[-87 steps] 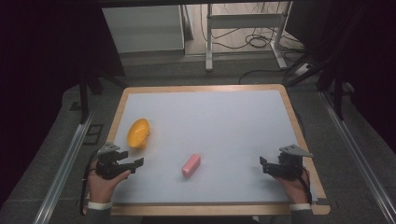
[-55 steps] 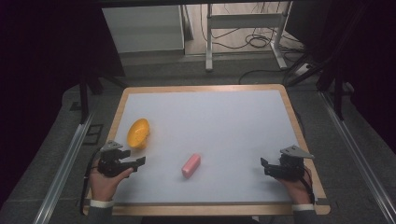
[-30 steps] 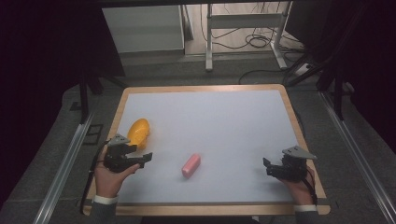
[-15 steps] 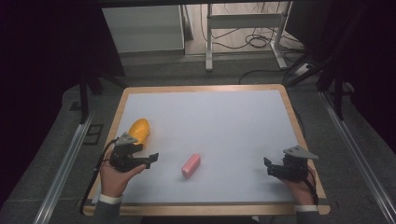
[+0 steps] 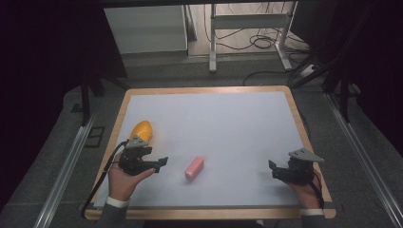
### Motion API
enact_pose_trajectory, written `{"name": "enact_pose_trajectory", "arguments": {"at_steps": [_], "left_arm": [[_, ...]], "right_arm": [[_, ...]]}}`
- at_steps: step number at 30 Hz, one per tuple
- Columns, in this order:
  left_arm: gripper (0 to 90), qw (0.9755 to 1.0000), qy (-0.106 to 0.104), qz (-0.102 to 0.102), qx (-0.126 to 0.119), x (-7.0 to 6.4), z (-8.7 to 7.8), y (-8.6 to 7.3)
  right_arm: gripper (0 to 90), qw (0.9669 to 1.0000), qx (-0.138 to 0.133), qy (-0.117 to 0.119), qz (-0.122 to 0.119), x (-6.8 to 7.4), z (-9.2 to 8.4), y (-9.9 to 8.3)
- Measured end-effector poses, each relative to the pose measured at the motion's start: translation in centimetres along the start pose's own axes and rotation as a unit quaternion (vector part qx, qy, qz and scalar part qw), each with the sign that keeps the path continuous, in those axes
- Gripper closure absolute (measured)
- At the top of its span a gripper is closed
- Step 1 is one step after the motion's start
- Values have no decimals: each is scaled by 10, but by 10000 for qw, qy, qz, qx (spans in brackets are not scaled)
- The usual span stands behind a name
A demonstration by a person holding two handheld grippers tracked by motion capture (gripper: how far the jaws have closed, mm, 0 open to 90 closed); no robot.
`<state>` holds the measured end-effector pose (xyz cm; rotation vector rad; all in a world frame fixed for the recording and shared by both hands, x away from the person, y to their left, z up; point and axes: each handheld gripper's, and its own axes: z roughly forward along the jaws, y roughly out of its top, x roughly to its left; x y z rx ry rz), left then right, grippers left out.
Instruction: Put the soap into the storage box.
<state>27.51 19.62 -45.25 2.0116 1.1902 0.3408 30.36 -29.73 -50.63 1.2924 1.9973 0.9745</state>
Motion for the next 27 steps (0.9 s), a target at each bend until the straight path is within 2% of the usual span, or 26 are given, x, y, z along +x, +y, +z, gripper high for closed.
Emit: {"name": "enact_pose_trajectory", "arguments": {"at_steps": [11, 14, 17, 23, 27], "left_arm": [[253, 9999, -99, 16, 30, -6, 7, 2], [253, 9999, -99, 95, 50, -10, 9, 3], [252, 9997, -11, 199, 105, -15, 11, 5], [252, 9996, -138, 197, 124, -22, 18, 8], [253, 9993, -176, 271, 167, -28, 23, 10]], "right_arm": [[68, 10000, 11, -21, -17, -1, 0, 0], [68, 10000, 16, -25, -21, 0, 1, 0], [68, 10000, 18, -26, -24, -1, 1, -1], [68, 10000, 44, -27, -59, 1, 2, -1], [68, 10000, 44, -17, -69, 2, 2, -1]]}}
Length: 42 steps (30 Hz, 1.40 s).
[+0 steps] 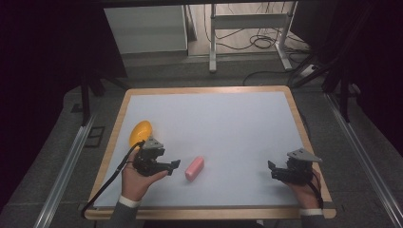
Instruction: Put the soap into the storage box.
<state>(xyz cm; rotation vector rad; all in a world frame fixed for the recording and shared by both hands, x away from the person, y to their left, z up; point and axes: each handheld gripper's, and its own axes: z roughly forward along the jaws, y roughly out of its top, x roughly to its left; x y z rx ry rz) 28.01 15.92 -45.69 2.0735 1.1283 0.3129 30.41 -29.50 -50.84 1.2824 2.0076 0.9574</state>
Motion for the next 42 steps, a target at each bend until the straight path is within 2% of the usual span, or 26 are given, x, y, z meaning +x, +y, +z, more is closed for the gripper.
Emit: {"name": "enact_pose_trajectory", "arguments": {"at_steps": [3, 7, 10, 16, 22, 27, 37, 42], "left_arm": [[252, 10000, -32, 67, 15, -4, 2, 4], [252, 10000, -81, 21, 11, -6, 4, 6], [252, 9998, -123, 146, 95, -14, 10, 8], [250, 9994, -177, 233, 174, -24, 18, 12], [248, 9993, -162, 215, 257, -29, 26, 15], [249, 9987, -210, 247, 398, -36, 39, 16], [252, 9985, -232, 204, 460, -37, 48, 16], [252, 9980, -317, 175, 514, -40, 57, 14]], "right_arm": [[68, 10000, -14, -4, 9, -1, -1, 0], [68, 10000, -14, -8, 2, -1, -1, 0], [68, 10000, -14, -11, 24, -1, -1, 0], [68, 10000, -15, -13, 13, -1, -1, 0], [68, 10000, 6, -13, 10, -1, -1, 0], [68, 10000, -16, -21, 39, -3, -1, 0], [68, 10000, 17, -36, 25, -3, 0, -1], [68, 10000, 33, -44, 25, -3, 0, -1]]}}
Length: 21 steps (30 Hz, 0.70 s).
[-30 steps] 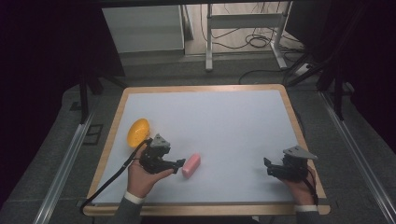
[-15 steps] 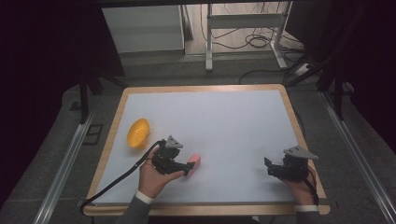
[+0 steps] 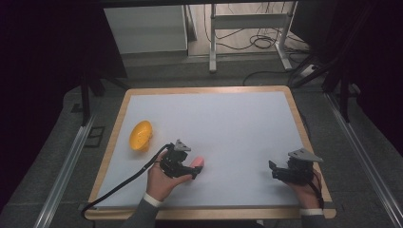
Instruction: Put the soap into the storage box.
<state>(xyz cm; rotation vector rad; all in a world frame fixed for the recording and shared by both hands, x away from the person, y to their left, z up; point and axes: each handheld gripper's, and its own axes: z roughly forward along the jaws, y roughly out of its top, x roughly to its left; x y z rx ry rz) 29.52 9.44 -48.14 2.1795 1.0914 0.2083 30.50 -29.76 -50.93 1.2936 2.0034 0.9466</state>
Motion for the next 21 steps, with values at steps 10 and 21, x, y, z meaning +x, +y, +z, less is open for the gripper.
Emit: {"name": "enact_pose_trajectory", "arguments": {"at_steps": [10, 21], "left_arm": [[251, 9999, -78, -72, 93, -3, 15, -2], [311, 9997, 22, -142, 197, 0, 29, -3]], "right_arm": [[68, 10000, 27, -22, 0, 0, 1, -1], [68, 10000, 44, -29, -9, -1, 1, -1]]}}
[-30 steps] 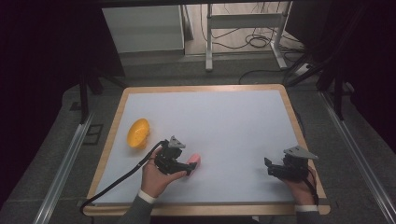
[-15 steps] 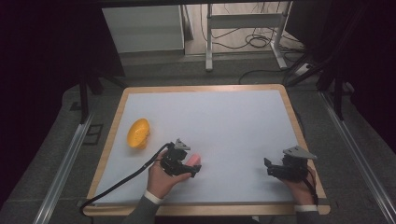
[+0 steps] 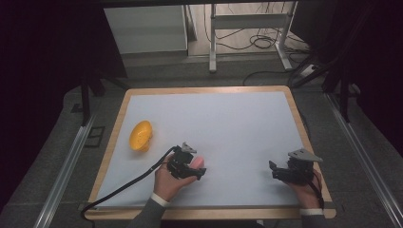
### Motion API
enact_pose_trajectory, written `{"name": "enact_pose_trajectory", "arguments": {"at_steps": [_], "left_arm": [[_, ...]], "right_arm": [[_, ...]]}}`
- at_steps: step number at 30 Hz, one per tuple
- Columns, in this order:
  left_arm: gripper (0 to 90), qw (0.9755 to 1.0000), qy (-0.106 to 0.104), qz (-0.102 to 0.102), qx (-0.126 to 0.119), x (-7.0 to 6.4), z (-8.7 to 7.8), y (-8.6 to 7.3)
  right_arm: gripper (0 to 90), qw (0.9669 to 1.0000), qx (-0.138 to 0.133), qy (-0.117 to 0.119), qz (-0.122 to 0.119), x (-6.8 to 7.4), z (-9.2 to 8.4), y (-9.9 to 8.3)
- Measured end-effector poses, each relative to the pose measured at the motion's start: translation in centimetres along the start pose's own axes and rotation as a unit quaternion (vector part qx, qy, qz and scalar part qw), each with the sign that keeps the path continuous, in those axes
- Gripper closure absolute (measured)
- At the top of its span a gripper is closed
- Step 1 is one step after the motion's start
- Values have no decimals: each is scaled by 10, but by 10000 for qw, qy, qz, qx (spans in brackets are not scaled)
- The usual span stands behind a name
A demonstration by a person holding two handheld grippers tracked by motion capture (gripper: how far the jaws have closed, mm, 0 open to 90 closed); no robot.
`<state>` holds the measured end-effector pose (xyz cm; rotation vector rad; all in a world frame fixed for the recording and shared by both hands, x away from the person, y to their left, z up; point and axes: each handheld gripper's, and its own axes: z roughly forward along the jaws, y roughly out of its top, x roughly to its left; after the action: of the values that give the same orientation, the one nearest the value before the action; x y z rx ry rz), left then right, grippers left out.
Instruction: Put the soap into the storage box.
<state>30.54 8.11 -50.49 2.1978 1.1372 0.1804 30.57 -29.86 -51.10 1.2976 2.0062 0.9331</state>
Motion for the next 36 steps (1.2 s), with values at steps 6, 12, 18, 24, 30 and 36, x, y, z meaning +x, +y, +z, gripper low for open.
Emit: {"name": "enact_pose_trajectory", "arguments": {"at_steps": [6, 12, 18, 24, 30, 36], "left_arm": [[373, 9999, 67, -68, 47, 0, 5, -1], [441, 9998, 155, -89, 104, -1, 10, -3], [516, 9997, 184, -99, 110, -2, 11, -4], [567, 9996, 225, -95, 126, -2, 12, -4], [593, 9995, 263, -127, 68, -1, 11, -4], [597, 9996, 224, -149, -54, 0, 5, -2]], "right_arm": [[68, 10000, 10, -11, -14, 0, 0, 0], [68, 10000, 22, -24, -22, 0, 1, 0], [68, 10000, 46, -33, -38, 1, 1, -1], [68, 10000, 44, -42, -46, 0, 1, -1], [68, 10000, 22, -41, -45, 1, 1, -1], [68, 10000, 0, -54, -36, -1, 0, -1]]}}
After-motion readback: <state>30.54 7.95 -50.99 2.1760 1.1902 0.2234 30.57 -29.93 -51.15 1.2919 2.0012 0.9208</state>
